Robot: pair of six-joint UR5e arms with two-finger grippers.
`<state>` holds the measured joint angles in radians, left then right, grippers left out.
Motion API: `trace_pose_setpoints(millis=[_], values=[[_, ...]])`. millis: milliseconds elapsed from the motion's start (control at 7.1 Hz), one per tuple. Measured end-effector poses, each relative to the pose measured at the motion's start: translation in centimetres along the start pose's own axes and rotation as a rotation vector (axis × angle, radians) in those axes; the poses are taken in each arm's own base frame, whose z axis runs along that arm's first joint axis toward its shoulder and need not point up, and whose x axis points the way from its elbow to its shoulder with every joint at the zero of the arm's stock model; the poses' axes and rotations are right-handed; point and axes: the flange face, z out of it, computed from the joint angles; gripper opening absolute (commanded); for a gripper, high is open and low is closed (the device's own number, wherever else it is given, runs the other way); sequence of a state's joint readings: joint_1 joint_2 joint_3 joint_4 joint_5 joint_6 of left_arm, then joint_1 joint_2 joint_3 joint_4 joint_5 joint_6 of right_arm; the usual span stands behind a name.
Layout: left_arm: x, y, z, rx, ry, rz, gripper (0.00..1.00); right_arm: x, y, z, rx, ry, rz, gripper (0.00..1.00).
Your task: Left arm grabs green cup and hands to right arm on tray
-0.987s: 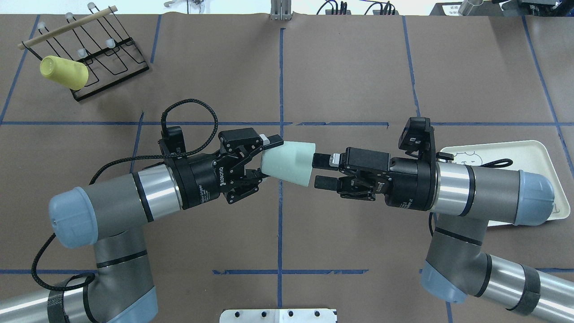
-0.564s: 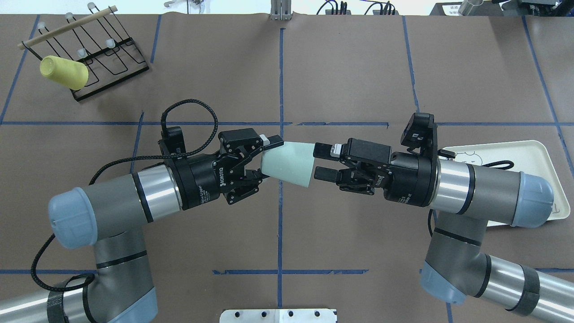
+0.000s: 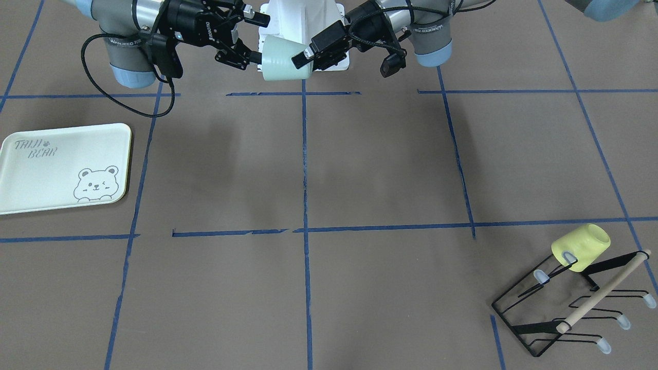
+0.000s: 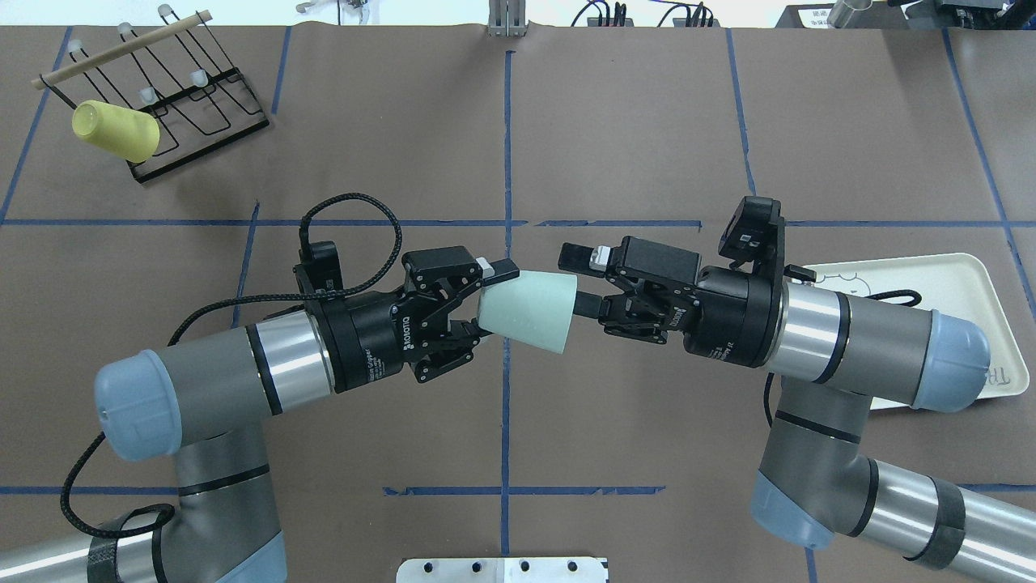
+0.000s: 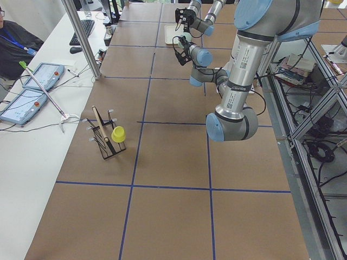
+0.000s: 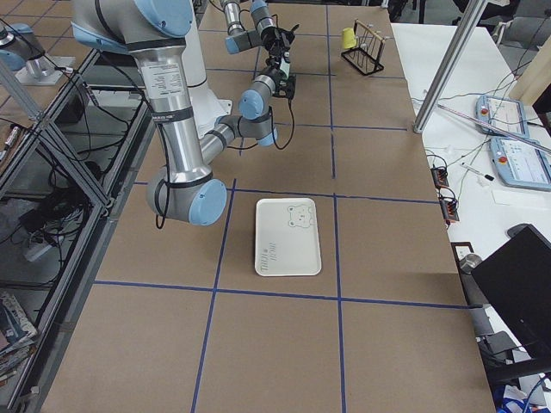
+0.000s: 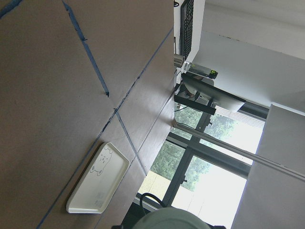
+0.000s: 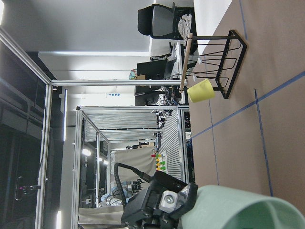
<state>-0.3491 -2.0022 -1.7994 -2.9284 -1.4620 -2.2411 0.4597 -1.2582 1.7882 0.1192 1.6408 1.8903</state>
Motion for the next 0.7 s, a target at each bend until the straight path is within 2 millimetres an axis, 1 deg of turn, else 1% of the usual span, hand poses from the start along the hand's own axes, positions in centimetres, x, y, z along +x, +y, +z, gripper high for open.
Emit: trace_pose_setpoints(millis=[282, 423, 705], values=[[0.1, 0.4, 0.1, -0.007, 0.003, -0.003, 0.34, 0.4, -0.1, 1.1, 0.002, 0.002, 0.001, 0.99], [0.1, 0.4, 0.1, -0.008, 0.003, -0.003, 0.34, 0.5, -0.2, 1.4, 0.003, 0.004, 0.000, 0.91], [0.1, 0.5, 0.1, -0.009, 0.004, -0.003, 0.34, 0.7, -0.1, 1.6, 0.003, 0.011, 0.001, 0.65]])
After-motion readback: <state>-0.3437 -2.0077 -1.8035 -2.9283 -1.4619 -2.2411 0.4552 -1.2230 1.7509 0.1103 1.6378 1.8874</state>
